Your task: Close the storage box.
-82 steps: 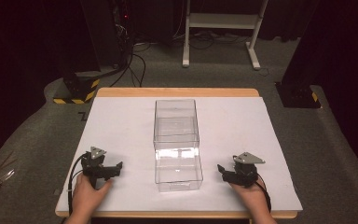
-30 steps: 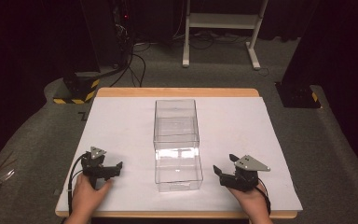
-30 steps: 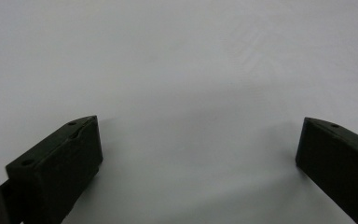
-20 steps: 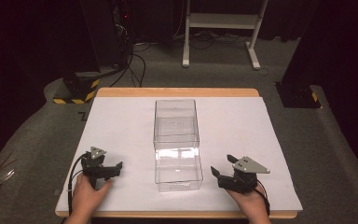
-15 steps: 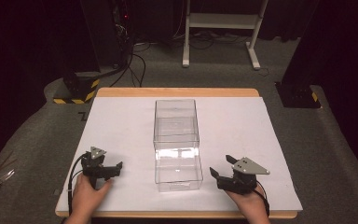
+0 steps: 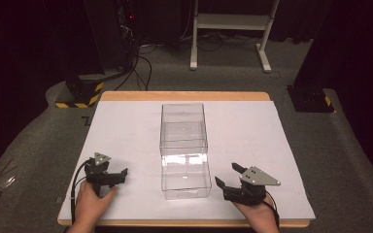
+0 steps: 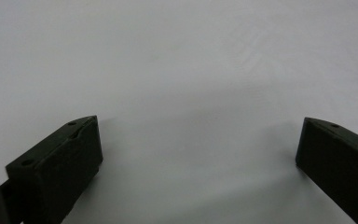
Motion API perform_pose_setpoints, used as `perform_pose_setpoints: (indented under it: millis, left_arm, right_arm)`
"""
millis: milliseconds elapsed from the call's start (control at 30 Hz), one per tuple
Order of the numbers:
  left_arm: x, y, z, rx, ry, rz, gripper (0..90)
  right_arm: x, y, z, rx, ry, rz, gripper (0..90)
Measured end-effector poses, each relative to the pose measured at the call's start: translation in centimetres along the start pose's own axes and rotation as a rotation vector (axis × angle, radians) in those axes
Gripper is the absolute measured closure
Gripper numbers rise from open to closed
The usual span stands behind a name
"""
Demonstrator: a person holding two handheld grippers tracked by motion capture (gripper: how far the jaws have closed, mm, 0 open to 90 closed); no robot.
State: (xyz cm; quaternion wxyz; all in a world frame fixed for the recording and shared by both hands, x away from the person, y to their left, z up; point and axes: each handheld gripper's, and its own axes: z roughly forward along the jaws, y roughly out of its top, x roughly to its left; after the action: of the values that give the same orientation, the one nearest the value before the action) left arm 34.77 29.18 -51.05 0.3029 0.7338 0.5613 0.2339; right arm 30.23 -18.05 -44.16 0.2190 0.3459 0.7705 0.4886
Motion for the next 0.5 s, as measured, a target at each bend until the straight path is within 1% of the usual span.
perform_pose_setpoints:
  millis: [367,500]
  left_arm:
    - [0.0,0.0,0.0,0.0,0.0,0.0,0.5]
    - [0.0,0.0,0.0,0.0,0.0,0.0,0.6]
  right_arm:
    - [0.28,0.15,-0.28,-0.011,0.015,0.008,23.5]
    - [0.74,0.19,-0.45,-0.021,0.033,0.012,23.4]
